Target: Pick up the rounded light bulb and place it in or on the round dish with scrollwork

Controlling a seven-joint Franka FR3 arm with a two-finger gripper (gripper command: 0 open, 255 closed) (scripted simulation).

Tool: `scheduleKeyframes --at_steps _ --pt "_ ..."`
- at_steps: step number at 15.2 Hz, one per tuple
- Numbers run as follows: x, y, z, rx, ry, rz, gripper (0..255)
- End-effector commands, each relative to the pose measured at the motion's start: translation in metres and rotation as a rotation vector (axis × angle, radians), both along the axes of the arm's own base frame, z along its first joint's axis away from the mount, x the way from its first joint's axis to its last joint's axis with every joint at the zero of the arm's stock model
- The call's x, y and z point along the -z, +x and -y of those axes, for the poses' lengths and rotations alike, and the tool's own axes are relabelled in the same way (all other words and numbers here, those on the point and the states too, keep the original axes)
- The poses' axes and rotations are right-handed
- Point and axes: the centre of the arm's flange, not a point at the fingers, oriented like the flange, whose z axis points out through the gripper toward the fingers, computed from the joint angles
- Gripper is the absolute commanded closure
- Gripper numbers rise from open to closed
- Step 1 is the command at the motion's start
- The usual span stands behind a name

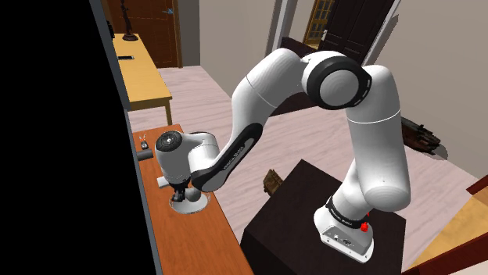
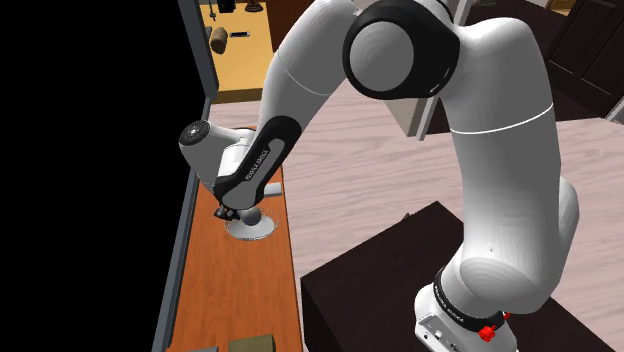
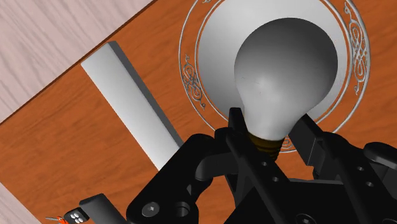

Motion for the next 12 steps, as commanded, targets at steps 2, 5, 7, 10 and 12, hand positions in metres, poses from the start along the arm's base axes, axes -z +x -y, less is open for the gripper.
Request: scheduleKeyframes --at_steps 2,5,7,10,12 --pt "0.0 0.0 0.0 0.0 0.0 0.0 0" --pt "0.0 0.0 0.0 0.0 0.0 0.0 0" --pt "0.0 0.0 0.0 0.0 0.0 0.0 0" --pt "-0.039 -0.005 -0.006 0.0 0.0 0.0 0" --pt "-0.049 -0.006 -0.007 0.0 0.0 0.0 0"
